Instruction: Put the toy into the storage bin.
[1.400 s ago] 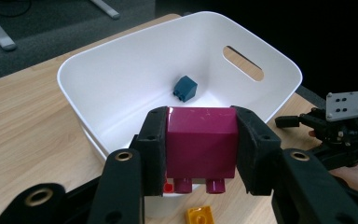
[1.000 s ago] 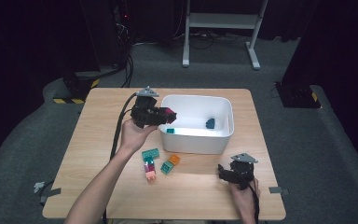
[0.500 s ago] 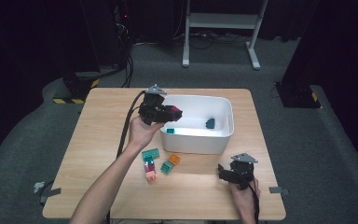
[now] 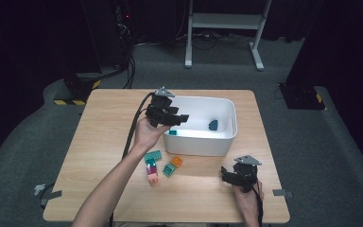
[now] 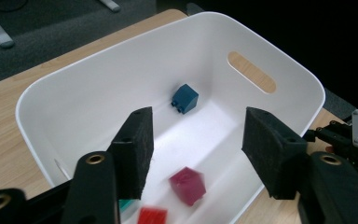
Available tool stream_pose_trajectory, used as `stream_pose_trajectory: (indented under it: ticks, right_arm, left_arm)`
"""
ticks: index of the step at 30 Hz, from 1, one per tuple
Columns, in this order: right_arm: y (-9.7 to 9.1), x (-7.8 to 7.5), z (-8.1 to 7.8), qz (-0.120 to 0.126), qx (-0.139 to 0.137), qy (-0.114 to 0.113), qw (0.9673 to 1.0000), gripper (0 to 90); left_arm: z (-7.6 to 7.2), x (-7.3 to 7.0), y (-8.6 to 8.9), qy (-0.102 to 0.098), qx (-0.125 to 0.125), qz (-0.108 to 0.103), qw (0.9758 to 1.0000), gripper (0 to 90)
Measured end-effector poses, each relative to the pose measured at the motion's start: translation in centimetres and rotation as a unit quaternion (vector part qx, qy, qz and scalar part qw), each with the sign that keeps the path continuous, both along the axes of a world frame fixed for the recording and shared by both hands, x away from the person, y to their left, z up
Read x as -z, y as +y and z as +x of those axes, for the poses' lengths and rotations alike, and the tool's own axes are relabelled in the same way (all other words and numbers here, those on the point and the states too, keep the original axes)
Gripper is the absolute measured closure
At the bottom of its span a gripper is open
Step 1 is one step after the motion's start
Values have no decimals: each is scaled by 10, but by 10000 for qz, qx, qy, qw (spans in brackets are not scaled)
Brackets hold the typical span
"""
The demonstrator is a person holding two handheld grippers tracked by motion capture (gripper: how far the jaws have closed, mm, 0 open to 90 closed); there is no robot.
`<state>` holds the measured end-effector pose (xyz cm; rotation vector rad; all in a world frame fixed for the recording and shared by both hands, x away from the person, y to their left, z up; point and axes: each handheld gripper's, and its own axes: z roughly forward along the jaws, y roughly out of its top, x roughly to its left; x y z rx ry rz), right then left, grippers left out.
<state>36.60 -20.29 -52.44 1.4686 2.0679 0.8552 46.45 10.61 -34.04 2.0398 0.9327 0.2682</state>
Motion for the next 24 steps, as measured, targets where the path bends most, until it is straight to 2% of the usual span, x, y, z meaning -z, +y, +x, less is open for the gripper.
stream_pose_trajectory:
  ticks: [8, 13, 24]
  right_arm:
    - [0, 0, 0, 2, -1, 5, 10000, 174]
    - [0, 0, 0, 0, 0, 1, 10000, 174]
    - [0, 0, 0, 1, 0, 0, 10000, 173]
  left_arm:
    - [-8, 0, 9, -33, 4, 6, 10000, 351]
    - [-16, -3, 20, -145, -61, -19, 9999, 324]
    - [-28, -4, 41, -218, -170, -97, 9996, 309]
